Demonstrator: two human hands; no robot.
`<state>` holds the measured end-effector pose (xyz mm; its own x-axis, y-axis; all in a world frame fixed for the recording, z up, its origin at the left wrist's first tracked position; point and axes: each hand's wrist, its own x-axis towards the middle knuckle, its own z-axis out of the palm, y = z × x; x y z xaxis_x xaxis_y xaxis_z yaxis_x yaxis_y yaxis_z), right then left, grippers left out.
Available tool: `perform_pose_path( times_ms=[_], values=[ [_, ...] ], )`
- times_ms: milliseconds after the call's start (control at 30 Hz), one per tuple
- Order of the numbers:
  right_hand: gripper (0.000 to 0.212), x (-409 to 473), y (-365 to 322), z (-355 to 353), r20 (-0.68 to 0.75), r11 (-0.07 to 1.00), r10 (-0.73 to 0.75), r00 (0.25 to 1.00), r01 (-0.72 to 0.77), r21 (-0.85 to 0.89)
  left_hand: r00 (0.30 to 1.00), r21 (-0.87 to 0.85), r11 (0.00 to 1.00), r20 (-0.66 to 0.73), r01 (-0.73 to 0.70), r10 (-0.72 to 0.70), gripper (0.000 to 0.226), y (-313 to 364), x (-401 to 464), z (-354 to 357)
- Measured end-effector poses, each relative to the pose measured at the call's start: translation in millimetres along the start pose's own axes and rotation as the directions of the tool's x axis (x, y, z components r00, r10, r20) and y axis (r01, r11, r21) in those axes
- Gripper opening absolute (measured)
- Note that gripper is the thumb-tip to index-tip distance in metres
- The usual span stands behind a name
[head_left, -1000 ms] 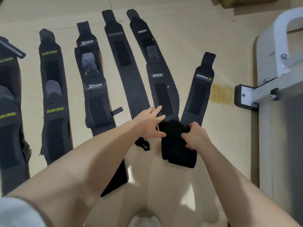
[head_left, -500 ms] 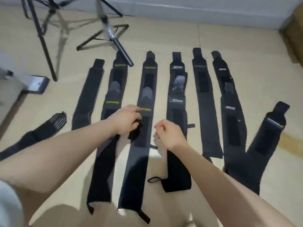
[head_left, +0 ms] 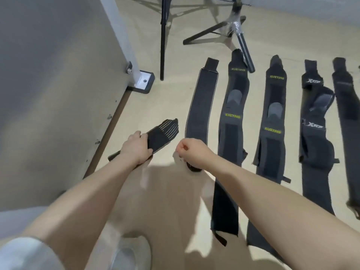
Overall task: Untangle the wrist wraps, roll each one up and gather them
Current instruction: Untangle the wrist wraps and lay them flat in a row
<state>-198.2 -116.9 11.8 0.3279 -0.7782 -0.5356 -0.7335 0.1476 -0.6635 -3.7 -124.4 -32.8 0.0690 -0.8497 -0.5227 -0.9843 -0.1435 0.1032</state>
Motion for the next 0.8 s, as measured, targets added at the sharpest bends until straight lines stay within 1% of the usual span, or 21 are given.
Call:
perform_pose_path(
  times_ms=[100,167,233,300,400,433,467,500,533,567,600,633,667,733,800],
  values=[
    [0.017,8.1,-0.9,28.4,0.032,0.995,0.085,0.996,-0.087,0.041,0.995,-0.1,0.99,0.039,0.097,-0.093,0.056,-26.7,2.6,24.3],
    [0.017,6.6,2.8,39.3,0.074,0.994,0.108,0.991,-0.11,0.023,0.994,-0.117,0.989,-0.04,0.094,-0.099,0.069,-33.5,2.4,40.6],
    [0.019,3.6,10.3,46.1,0.091,0.987,0.142,0.986,-0.148,0.064,0.99,-0.04,0.997,-0.126,0.06,-0.065,0.076,-33.8,4.8,51.7],
    [0.021,1.5,20.4,48.9,0.091,0.967,0.214,0.973,-0.224,0.125,0.991,0.041,0.998,-0.126,0.042,-0.037,0.071,-32.1,8.8,52.3],
    [0.021,-1.6,29.5,48.0,0.021,0.93,0.294,0.956,-0.291,0.223,0.995,0.123,0.991,-0.084,0.058,-0.048,0.056,-28.5,11.4,45.2],
    [0.022,-2.6,32.3,47.8,-0.017,0.909,0.327,0.945,-0.309,0.281,0.996,0.09,0.994,-0.068,0.062,-0.056,0.053,-27.6,10.9,42.3],
    [0.024,-5.7,31.7,47.0,-0.049,0.886,0.358,0.932,-0.323,0.332,0.997,-0.037,0.997,-0.035,0.07,-0.071,0.05,-26.6,9.2,39.3],
    [0.025,-8.0,31.2,47.0,-0.074,0.871,0.367,0.927,-0.314,0.379,0.995,-0.263,0.96,0.03,0.097,-0.092,0.047,-24.0,5.8,33.3],
    [0.023,-11.1,28.7,46.9,-0.087,0.86,0.362,0.928,-0.297,0.414,0.988,-0.51,0.849,0.124,0.139,-0.087,0.043,-19.3,1.4,24.5],
    [0.018,-14.3,26.1,46.7,-0.11,0.854,0.345,0.932,-0.263,0.448,0.983,-0.692,0.705,0.181,0.153,-0.035,0.039,-12.5,-4.1,14.3],
    [0.009,-19.3,20.6,44.7,-0.133,0.841,0.331,0.934,-0.228,0.49,0.982,-0.804,0.582,0.184,0.123,0.047,0.035,-4.6,-11.5,2.2],
    [0.004,-24.6,14.7,41.6,-0.159,0.819,0.318,0.935,-0.186,0.543,0.98,-0.858,0.509,0.149,0.061,0.134,0.034,4.1,-18.4,-9.7],
    [0.009,-29.8,8.8,36.7,-0.176,0.794,0.308,0.935,-0.15,0.589,0.969,-0.888,0.459,0.109,-0.003,0.219,0.034,13.2,-25.8,-22.1],
    [0.02,-40.4,-4.1,22.5,-0.186,0.722,0.276,0.943,-0.076,0.687,0.942,-0.903,0.416,0.046,-0.103,0.333,0.035,29.4,-40.5,-47.3],
    [0.034,-50.6,-14.0,3.6,-0.188,0.609,0.222,0.957,0.014,0.793,0.905,-0.903,0.401,0.033,-0.154,0.423,0.04,42.3,-55.1,-70.5]
  ],
)
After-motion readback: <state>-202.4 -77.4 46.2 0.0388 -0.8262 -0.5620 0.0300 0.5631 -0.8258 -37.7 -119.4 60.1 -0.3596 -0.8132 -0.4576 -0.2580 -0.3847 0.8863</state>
